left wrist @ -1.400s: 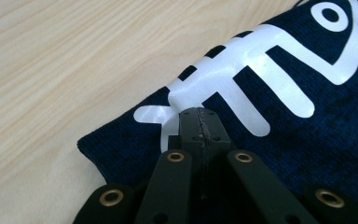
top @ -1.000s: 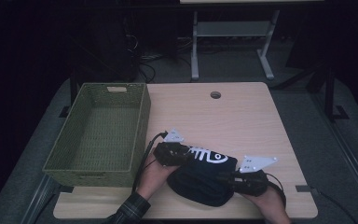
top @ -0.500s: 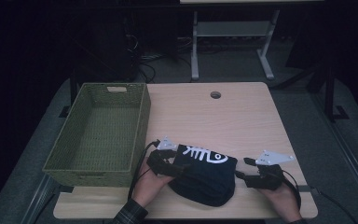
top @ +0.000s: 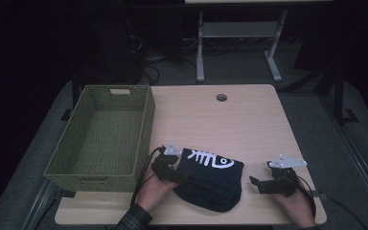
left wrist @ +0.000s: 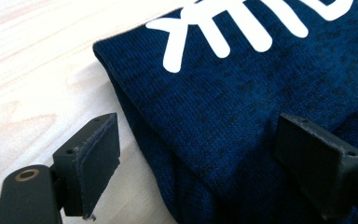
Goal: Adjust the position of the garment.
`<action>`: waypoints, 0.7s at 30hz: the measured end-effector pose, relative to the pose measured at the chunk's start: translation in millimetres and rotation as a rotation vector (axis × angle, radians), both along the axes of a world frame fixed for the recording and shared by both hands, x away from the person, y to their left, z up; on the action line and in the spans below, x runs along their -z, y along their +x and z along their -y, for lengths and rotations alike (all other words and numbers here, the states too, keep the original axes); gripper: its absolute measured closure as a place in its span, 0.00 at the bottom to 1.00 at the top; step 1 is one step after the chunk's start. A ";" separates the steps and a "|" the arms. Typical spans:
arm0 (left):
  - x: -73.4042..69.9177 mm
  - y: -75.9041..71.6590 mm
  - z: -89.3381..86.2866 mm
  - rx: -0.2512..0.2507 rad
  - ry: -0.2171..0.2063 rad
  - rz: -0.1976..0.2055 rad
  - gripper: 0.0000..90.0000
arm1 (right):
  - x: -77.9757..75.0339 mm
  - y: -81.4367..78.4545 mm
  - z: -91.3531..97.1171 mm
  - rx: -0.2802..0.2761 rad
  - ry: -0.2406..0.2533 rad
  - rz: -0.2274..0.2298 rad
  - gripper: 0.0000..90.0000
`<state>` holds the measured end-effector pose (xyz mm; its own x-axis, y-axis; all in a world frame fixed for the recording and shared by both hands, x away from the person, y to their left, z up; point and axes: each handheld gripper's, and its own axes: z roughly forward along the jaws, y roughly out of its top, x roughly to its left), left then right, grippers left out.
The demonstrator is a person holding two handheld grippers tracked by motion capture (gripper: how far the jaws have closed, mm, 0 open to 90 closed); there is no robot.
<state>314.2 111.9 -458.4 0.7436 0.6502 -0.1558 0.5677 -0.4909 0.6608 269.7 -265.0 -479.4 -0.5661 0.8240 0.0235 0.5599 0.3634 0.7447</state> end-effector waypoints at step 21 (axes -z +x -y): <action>4.5 0.2 2.5 0.044 -0.029 -0.058 0.38 | 3.4 3.6 -2.3 0.003 -0.021 -0.039 0.08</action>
